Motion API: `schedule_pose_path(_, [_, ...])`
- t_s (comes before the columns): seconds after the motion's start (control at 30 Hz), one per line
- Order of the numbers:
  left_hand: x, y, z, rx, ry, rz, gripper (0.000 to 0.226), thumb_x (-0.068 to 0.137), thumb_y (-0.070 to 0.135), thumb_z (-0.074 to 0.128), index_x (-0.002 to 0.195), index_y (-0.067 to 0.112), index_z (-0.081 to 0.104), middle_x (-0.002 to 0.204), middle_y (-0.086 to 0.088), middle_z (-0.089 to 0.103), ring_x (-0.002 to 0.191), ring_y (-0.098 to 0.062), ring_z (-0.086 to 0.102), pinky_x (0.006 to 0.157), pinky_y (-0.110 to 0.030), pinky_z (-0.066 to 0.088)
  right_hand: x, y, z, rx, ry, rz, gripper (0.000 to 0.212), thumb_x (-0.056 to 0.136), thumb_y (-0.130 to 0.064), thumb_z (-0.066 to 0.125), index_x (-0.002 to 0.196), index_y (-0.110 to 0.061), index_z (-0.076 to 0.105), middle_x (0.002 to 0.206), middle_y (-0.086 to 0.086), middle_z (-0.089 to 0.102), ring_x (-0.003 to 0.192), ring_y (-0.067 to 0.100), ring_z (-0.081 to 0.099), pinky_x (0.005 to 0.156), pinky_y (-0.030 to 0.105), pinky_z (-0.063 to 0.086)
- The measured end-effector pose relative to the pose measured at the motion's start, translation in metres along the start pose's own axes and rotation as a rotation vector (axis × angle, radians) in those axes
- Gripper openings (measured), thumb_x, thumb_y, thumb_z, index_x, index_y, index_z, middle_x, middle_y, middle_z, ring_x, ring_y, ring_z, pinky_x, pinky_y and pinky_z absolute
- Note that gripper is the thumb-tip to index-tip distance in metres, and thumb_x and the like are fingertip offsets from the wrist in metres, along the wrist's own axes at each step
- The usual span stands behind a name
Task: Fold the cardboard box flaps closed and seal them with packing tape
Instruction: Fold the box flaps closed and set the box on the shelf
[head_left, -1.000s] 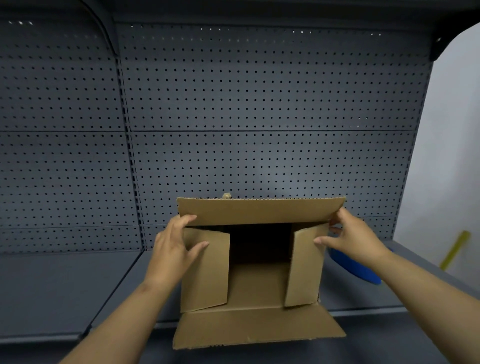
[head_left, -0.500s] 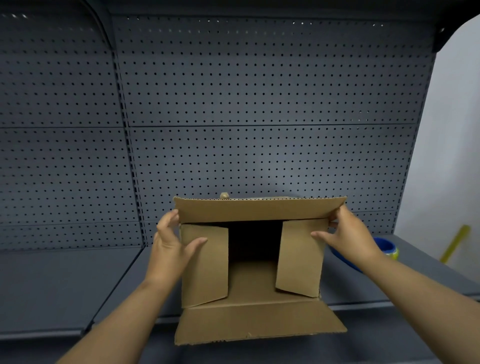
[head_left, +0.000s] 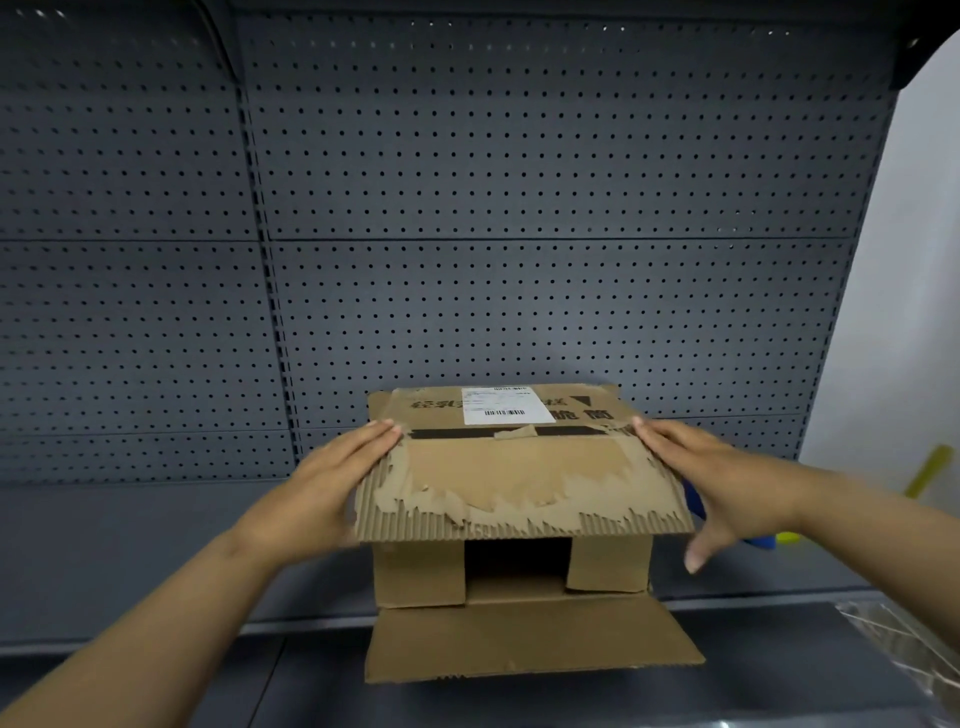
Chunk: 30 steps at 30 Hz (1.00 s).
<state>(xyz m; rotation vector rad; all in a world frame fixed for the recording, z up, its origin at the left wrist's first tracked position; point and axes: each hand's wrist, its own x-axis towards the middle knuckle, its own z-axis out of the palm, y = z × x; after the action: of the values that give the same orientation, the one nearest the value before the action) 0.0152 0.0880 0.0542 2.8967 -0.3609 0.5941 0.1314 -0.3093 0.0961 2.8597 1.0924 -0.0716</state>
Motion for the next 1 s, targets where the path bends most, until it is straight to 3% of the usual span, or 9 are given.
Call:
schedule_pose_path(0.07, [-0.002, 0.000, -0.009, 0.118, -0.148, 0.002, 0.127, 0.050, 0.074, 0.066, 0.137, 0.039, -0.020, 0.143, 0.027, -0.022, 0.133, 0.007, -0.016, 0.112, -0.021, -0.006, -0.002, -0.001, -0.005, 0.007, -0.045, 0.013, 0.138, 0.056, -0.067, 0.070, 0.139, -0.025, -0.032, 0.136, -0.028, -0.018, 0.129, -0.001, -0.009, 0.111, 0.023, 0.013])
schedule_pose_path(0.13, [-0.002, 0.001, -0.017, 0.184, -0.210, 0.012, 0.130, 0.045, 0.088, 0.051, 0.133, 0.037, -0.030, 0.143, 0.023, -0.030, 0.133, 0.004, -0.022, 0.110, -0.020, -0.007, -0.002, -0.004, -0.007, 0.063, -0.015, 0.017, 0.122, 0.063, -0.076, 0.054, 0.141, -0.028, -0.027, 0.143, -0.026, -0.016, 0.134, 0.001, -0.005, 0.110, 0.023, 0.012])
schedule_pose_path(0.2, [-0.002, 0.003, -0.019, 0.148, -0.177, 0.001, 0.119, 0.046, 0.097, 0.025, 0.135, 0.037, -0.026, 0.144, 0.021, -0.027, 0.134, 0.003, -0.018, 0.111, -0.022, -0.002, 0.000, -0.009, -0.005, 0.069, 0.094, 0.034, 0.105, 0.070, -0.076, 0.041, 0.146, -0.031, -0.015, 0.153, -0.020, -0.006, 0.138, 0.005, 0.006, 0.110, 0.026, 0.020])
schedule_pose_path(0.3, [0.000, 0.008, -0.011, 0.079, 0.030, -0.041, 0.104, 0.058, 0.092, 0.001, 0.146, 0.036, 0.002, 0.150, 0.021, 0.005, 0.134, 0.004, 0.005, 0.110, -0.023, 0.010, 0.004, -0.019, 0.001, 0.031, 0.272, 0.050, 0.092, 0.077, -0.064, 0.051, 0.148, -0.029, 0.004, 0.153, -0.011, 0.015, 0.135, 0.010, 0.020, 0.106, 0.028, 0.030])
schedule_pose_path(0.37, [0.004, 0.012, -0.003, 0.053, 0.151, -0.088, 0.099, 0.065, 0.089, 0.007, 0.144, 0.032, 0.025, 0.147, 0.015, 0.029, 0.133, -0.002, 0.025, 0.109, -0.027, 0.021, 0.009, -0.023, 0.006, 0.000, 0.345, 0.064, 0.093, 0.075, -0.064, 0.055, 0.148, -0.028, 0.010, 0.149, -0.008, 0.024, 0.133, 0.013, 0.026, 0.106, 0.030, 0.033])
schedule_pose_path(0.43, [0.007, 0.016, 0.003, 0.083, 0.200, -0.111, 0.098, 0.065, 0.088, 0.015, 0.139, 0.028, 0.037, 0.139, 0.010, 0.042, 0.129, -0.010, 0.035, 0.107, -0.032, 0.029, 0.016, -0.026, 0.011, -0.030, 0.395, 0.086, 0.092, 0.072, -0.065, 0.056, 0.147, -0.026, 0.018, 0.144, -0.006, 0.031, 0.129, 0.015, 0.032, 0.102, 0.032, 0.039])
schedule_pose_path(0.63, [0.015, 0.025, 0.009, 0.054, 0.265, -0.182, 0.076, 0.071, 0.061, 0.062, 0.135, 0.026, 0.045, 0.133, 0.007, 0.049, 0.126, -0.014, 0.035, 0.107, -0.034, 0.030, 0.027, -0.035, 0.022, -0.062, 0.493, 0.127, 0.083, 0.073, -0.061, 0.060, 0.141, -0.021, 0.033, 0.136, 0.000, 0.041, 0.123, 0.022, 0.041, 0.095, 0.037, 0.045])
schedule_pose_path(0.87, [0.021, 0.029, 0.012, -0.005, 0.258, -0.224, 0.074, 0.073, 0.056, 0.063, 0.137, 0.024, 0.041, 0.140, 0.008, 0.043, 0.132, -0.011, 0.033, 0.108, -0.032, 0.030, 0.027, -0.044, 0.022, -0.136, 0.528, 0.192, 0.083, 0.074, -0.059, 0.059, 0.139, -0.014, 0.033, 0.135, 0.007, 0.043, 0.124, 0.027, 0.042, 0.098, 0.039, 0.044])
schedule_pose_path(1.0, [0.025, 0.031, 0.011, 0.033, 0.254, -0.212, 0.075, 0.073, 0.059, 0.061, 0.137, 0.025, 0.042, 0.139, 0.009, 0.044, 0.131, -0.011, 0.035, 0.107, -0.032, 0.033, 0.021, -0.075, 0.031, -0.218, 0.585, -0.085, 0.095, 0.071, -0.073, 0.044, 0.140, -0.009, 0.030, 0.140, 0.019, 0.044, 0.130, 0.038, 0.040, 0.102, 0.051, 0.040])
